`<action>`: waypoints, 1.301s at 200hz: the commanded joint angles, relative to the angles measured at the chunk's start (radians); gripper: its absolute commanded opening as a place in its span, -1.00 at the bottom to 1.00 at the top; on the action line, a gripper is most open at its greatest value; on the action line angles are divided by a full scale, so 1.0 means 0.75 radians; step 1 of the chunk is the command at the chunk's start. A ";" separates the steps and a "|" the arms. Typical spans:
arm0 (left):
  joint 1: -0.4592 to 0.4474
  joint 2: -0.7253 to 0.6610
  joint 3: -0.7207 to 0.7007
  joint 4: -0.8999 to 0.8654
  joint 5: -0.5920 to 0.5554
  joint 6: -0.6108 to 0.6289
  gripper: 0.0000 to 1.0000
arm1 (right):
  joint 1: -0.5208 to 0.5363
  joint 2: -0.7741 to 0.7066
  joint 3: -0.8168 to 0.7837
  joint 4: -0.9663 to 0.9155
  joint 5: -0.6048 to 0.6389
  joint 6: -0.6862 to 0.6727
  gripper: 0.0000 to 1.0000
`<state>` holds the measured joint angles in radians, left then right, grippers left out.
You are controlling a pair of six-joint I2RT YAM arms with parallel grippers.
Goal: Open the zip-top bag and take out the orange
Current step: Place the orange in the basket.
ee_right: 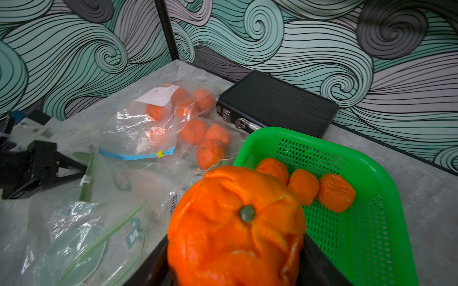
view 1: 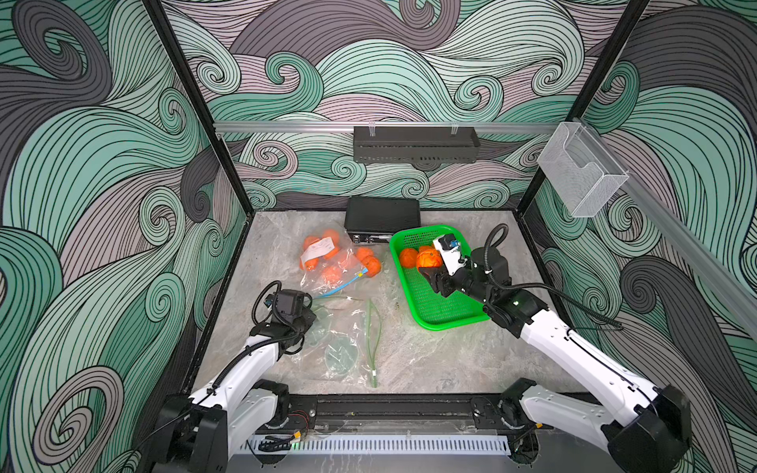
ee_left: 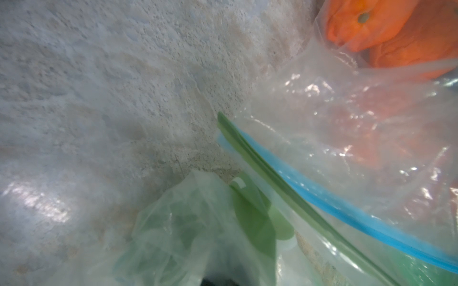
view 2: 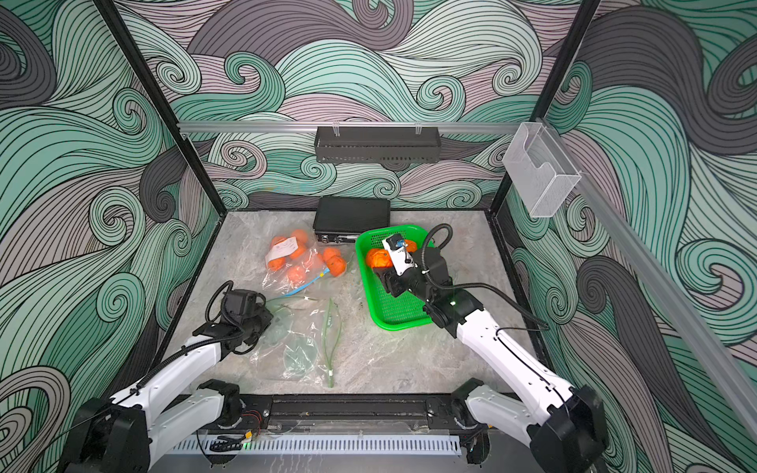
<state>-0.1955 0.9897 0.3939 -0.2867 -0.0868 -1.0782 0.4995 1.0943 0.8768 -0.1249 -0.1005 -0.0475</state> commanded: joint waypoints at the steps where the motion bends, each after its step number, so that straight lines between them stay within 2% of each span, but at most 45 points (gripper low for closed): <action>1: 0.013 -0.013 0.058 0.007 -0.033 -0.018 -0.98 | -0.052 0.063 0.027 -0.017 0.022 0.063 0.22; 70: 0.014 -0.013 0.041 0.007 -0.026 0.000 -0.97 | -0.080 0.370 0.027 0.002 -0.073 0.145 0.23; 129: 0.013 -0.013 0.049 -0.008 -0.021 0.016 -0.97 | -0.079 0.642 0.118 0.007 -0.096 0.204 0.24; 197: 0.015 -0.017 0.062 -0.033 -0.025 0.039 -0.97 | -0.079 0.845 0.199 0.062 -0.100 0.225 0.24; 260: 0.015 -0.029 0.070 -0.054 -0.036 0.057 -0.96 | -0.079 0.948 0.228 0.123 -0.098 0.212 0.39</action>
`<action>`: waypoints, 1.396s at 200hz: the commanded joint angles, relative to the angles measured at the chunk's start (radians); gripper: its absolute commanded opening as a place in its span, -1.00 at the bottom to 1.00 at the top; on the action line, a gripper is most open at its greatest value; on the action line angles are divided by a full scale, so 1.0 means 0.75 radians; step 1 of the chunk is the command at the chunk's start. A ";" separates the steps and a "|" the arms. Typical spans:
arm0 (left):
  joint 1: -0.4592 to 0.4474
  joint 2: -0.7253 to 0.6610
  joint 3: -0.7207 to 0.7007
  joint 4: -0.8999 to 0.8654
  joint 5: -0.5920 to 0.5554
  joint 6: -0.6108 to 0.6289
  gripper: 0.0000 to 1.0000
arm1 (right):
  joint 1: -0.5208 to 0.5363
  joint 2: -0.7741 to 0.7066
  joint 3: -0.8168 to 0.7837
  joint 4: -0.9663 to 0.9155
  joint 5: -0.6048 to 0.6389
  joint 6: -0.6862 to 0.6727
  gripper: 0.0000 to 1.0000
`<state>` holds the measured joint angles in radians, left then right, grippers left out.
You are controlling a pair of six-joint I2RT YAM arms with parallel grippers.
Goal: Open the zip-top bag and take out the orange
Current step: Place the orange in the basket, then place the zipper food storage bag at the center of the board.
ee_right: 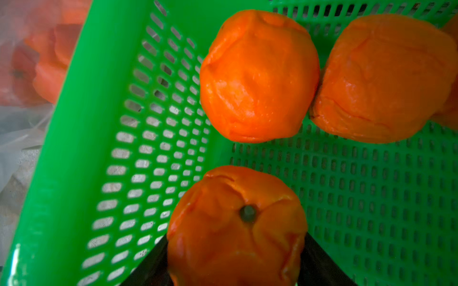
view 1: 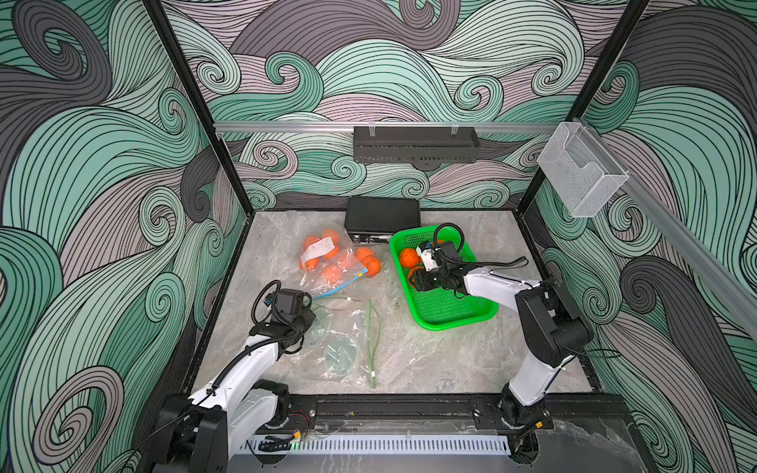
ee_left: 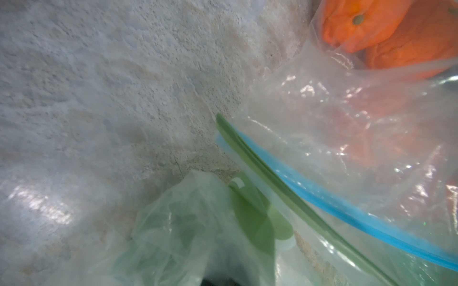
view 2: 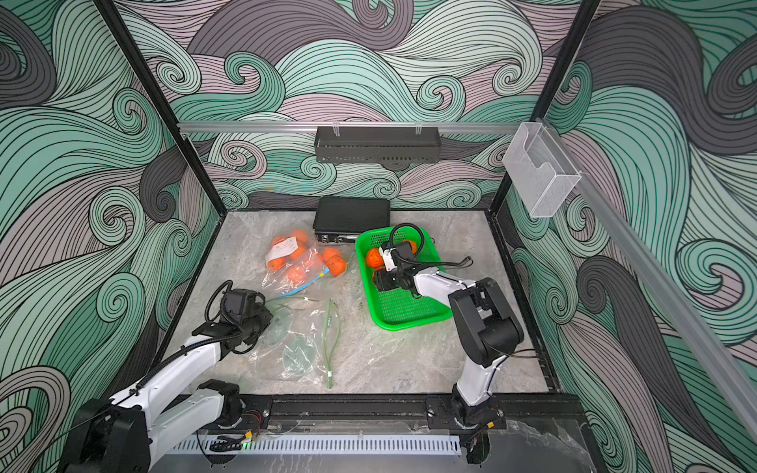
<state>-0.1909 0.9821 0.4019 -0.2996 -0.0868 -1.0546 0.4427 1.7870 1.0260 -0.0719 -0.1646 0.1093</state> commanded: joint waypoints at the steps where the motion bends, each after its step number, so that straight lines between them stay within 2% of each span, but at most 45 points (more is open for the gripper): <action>1: 0.009 -0.019 0.059 -0.038 -0.036 0.026 -0.96 | -0.003 0.024 0.030 0.054 -0.013 0.003 0.39; 33: 0.012 -0.023 0.059 -0.046 -0.038 0.035 -0.96 | -0.004 0.021 0.024 0.082 -0.028 0.002 0.50; 76: 0.012 -0.044 0.066 -0.066 -0.026 0.050 -0.96 | -0.003 -0.058 -0.003 0.119 -0.013 -0.010 0.79; 180: 0.014 -0.225 0.194 -0.268 0.052 0.184 -1.00 | -0.003 -0.532 -0.240 0.153 0.029 -0.017 0.74; 209: 0.015 -0.302 0.252 -0.245 0.254 0.315 -1.00 | -0.003 -0.593 -0.289 0.173 0.013 -0.003 0.73; 234: 0.011 -0.330 0.405 -0.389 0.362 0.431 -1.00 | -0.003 -0.610 -0.309 0.188 -0.003 -0.007 0.73; 251: 0.013 -0.346 0.519 -0.453 0.292 0.490 -1.00 | -0.003 -0.621 -0.318 0.204 -0.012 -0.004 0.72; 279: 0.014 -0.293 0.748 -0.501 -0.115 0.492 -1.00 | -0.002 -0.626 -0.331 0.223 -0.016 -0.005 0.72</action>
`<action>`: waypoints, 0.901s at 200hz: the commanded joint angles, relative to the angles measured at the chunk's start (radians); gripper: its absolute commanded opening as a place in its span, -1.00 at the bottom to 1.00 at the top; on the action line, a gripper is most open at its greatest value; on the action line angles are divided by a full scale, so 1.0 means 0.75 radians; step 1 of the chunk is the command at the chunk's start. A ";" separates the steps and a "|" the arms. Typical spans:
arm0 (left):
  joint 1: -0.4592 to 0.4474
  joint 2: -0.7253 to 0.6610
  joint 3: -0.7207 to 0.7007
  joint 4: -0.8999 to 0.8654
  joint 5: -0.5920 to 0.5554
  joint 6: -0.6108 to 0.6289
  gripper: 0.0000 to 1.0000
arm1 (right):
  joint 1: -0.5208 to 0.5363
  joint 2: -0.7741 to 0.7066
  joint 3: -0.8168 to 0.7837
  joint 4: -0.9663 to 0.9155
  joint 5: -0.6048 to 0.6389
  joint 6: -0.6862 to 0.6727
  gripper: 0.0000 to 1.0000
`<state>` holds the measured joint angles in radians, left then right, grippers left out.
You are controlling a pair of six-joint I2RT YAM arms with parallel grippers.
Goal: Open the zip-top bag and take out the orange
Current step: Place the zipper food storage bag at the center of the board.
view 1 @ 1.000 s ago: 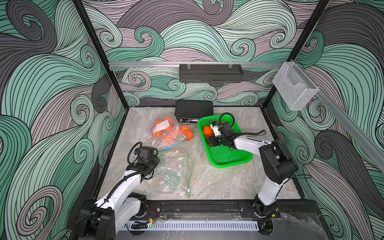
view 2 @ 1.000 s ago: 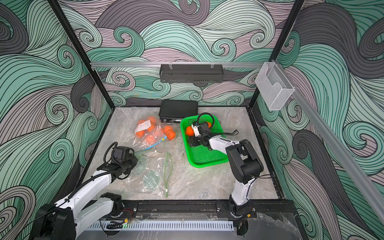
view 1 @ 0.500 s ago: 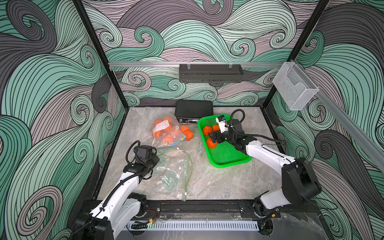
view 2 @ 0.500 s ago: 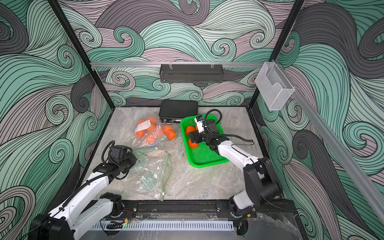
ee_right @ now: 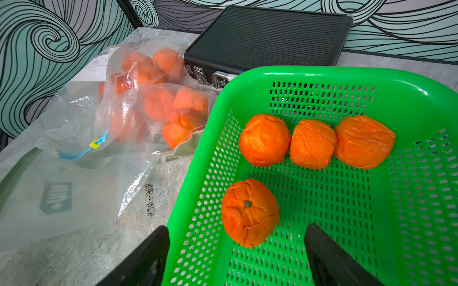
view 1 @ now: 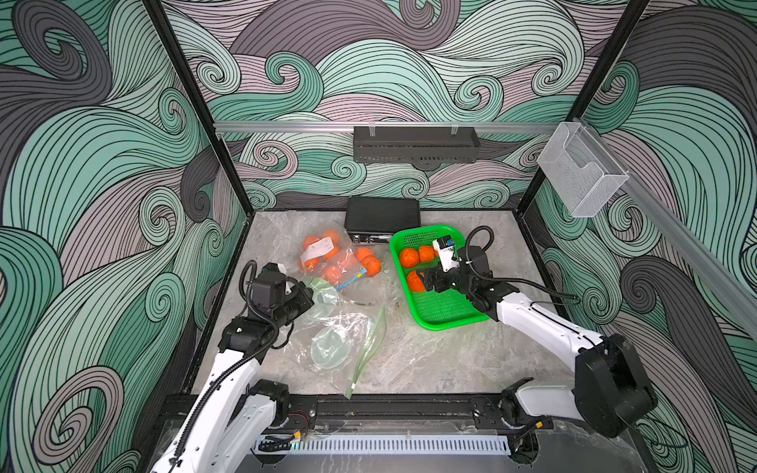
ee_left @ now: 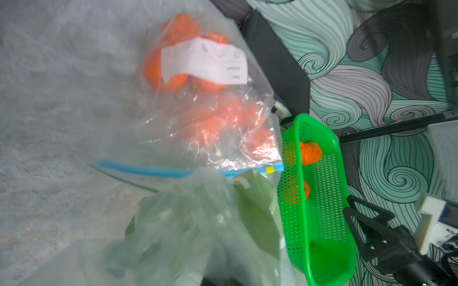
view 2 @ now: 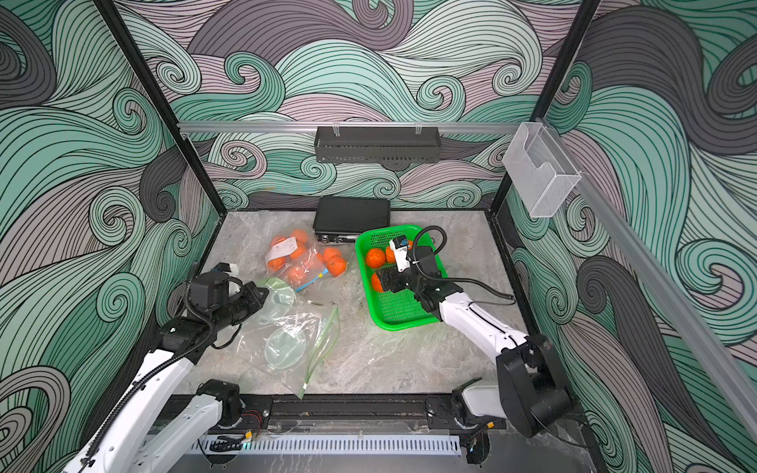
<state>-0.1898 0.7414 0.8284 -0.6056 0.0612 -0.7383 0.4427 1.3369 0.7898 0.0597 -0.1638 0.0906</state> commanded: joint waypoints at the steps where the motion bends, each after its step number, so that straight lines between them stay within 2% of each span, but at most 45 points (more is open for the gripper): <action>1: 0.013 0.033 0.188 -0.094 -0.329 0.070 -1.00 | -0.003 -0.026 -0.016 0.047 -0.019 0.020 0.72; 30: 0.034 0.238 0.391 -0.027 -0.862 0.158 -0.99 | -0.001 -0.027 -0.018 0.045 -0.043 0.026 0.70; 40: 0.068 0.310 0.439 0.018 -0.943 0.201 -0.94 | 0.002 -0.032 -0.017 0.045 -0.050 0.024 0.69; 45: 0.097 0.353 0.472 0.021 -0.947 0.205 -0.85 | 0.003 -0.037 -0.017 0.042 -0.051 0.022 0.69; 50: 0.124 0.394 0.502 0.022 -0.939 0.216 -0.56 | 0.003 -0.041 -0.015 0.039 -0.052 0.019 0.69; 56: 0.157 0.442 0.541 0.012 -0.931 0.237 0.12 | 0.005 -0.045 -0.016 0.041 -0.051 0.014 0.69; 60: 0.177 0.475 0.571 -0.010 -0.941 0.245 0.50 | 0.005 -0.047 -0.018 0.043 -0.050 0.012 0.69; 66: 0.199 0.523 0.632 -0.067 -0.974 0.242 0.90 | 0.007 -0.049 -0.020 0.045 -0.051 0.012 0.69; 69: 0.209 0.544 0.663 -0.098 -0.993 0.239 0.96 | 0.007 -0.048 -0.020 0.045 -0.052 0.012 0.69; 78: 0.231 0.590 0.750 -0.182 -1.039 0.255 0.97 | 0.010 -0.045 -0.020 0.045 -0.059 0.012 0.69; 92: 0.235 0.609 0.828 -0.197 -1.061 0.384 0.97 | 0.017 -0.035 -0.018 0.049 -0.067 0.010 0.69; 108: 0.237 0.569 0.867 -0.185 -0.991 0.472 0.97 | 0.028 -0.022 -0.012 0.049 -0.081 0.000 0.66; 120: 0.236 0.517 0.871 -0.178 -0.820 0.515 0.97 | 0.046 -0.016 -0.006 0.062 -0.116 -0.023 0.63; 136: 0.235 0.448 0.845 -0.175 -0.493 0.570 0.93 | 0.086 -0.012 0.001 0.095 -0.191 -0.062 0.62; 146: 0.236 0.417 0.825 -0.189 -0.312 0.560 0.87 | 0.125 -0.019 0.000 0.127 -0.250 -0.094 0.61; 166: 0.235 0.388 0.794 -0.273 -0.043 0.522 0.77 | 0.228 -0.034 -0.005 0.181 -0.355 -0.192 0.61; 180: 0.235 0.361 0.726 -0.289 0.168 0.517 0.71 | 0.313 -0.036 -0.007 0.192 -0.375 -0.289 0.66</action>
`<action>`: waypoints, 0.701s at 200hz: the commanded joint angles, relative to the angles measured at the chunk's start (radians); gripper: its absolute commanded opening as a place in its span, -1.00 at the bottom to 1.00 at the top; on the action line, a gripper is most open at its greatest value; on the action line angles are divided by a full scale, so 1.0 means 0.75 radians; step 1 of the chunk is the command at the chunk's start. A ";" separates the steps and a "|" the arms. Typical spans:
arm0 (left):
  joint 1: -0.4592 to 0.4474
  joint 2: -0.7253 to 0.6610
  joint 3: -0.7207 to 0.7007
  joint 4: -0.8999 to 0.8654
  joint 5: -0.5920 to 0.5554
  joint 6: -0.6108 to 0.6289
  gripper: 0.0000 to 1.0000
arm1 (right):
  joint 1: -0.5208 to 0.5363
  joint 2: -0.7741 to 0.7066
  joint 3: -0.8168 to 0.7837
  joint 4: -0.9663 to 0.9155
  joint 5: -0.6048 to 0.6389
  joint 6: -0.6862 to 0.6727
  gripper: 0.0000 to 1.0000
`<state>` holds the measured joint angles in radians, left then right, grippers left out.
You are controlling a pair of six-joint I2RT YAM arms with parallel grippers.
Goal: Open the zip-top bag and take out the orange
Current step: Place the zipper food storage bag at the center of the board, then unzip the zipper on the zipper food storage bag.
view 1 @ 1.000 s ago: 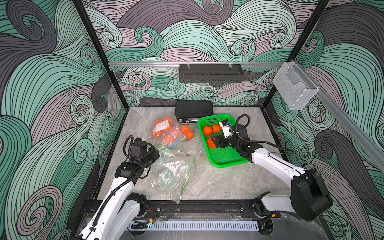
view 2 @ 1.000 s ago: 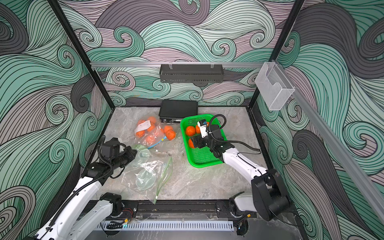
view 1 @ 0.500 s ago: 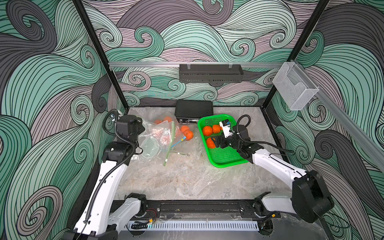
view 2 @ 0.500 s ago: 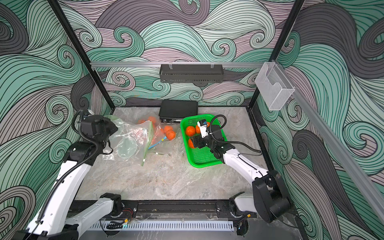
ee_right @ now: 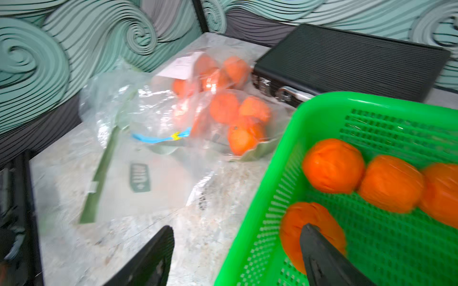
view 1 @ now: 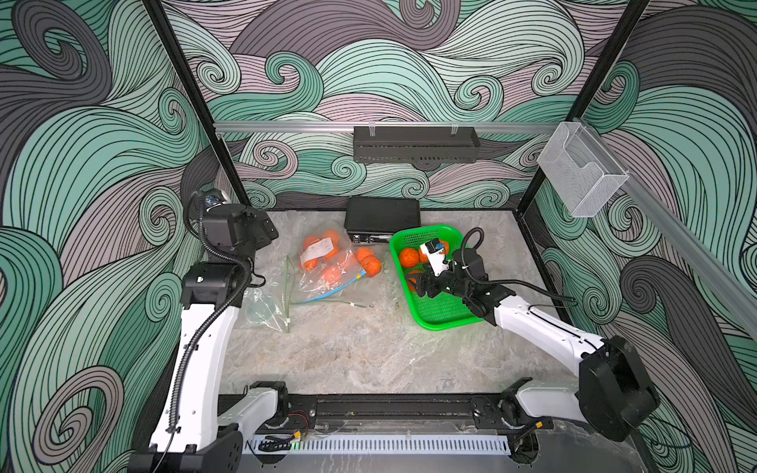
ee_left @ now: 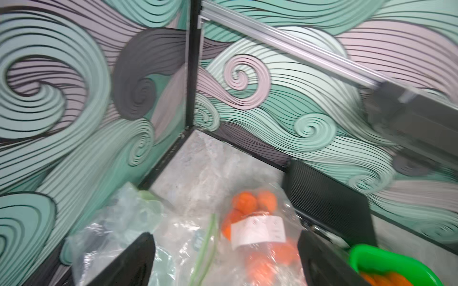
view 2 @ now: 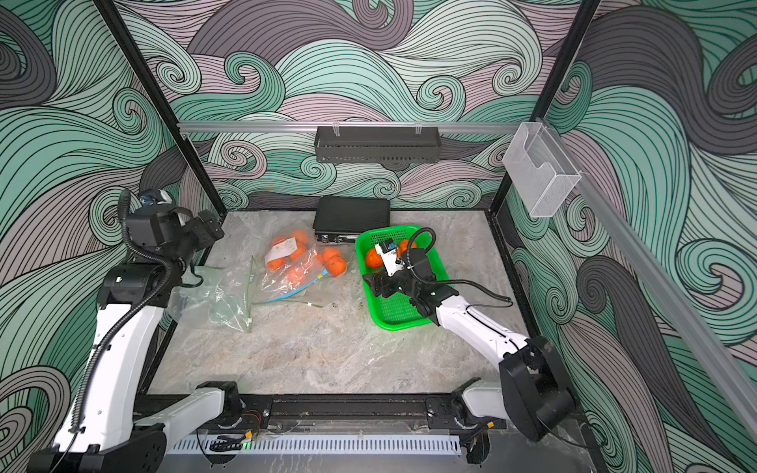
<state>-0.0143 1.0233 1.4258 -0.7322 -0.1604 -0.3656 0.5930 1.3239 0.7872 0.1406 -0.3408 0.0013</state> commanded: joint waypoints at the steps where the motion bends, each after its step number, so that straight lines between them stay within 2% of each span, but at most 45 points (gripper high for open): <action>1: 0.001 -0.017 -0.076 -0.122 0.478 0.019 0.70 | 0.118 -0.018 -0.003 0.084 -0.141 -0.176 0.66; 18: -0.001 -0.070 -0.196 -0.116 0.690 0.019 0.65 | 0.189 0.010 0.002 0.073 -0.169 -0.281 0.73; 27: -0.003 -0.101 -0.253 -0.130 0.748 0.026 0.64 | 0.225 0.028 0.006 0.063 -0.177 -0.341 0.75; 79: -0.010 -0.237 -0.461 -0.211 0.789 0.133 0.61 | 0.318 0.221 0.093 0.035 -0.160 -0.534 0.74; 115: -0.010 -0.253 -0.484 -0.226 0.781 0.167 0.59 | 0.376 0.379 0.200 0.035 -0.003 -0.612 0.54; 140: -0.010 -0.254 -0.488 -0.228 0.769 0.178 0.55 | 0.379 0.449 0.262 0.026 0.007 -0.605 0.20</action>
<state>-0.0162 0.8406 1.0588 -0.8768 0.4042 -0.2676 0.8726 1.6348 0.9337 0.1566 -0.3729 -0.4267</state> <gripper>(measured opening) 0.784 0.670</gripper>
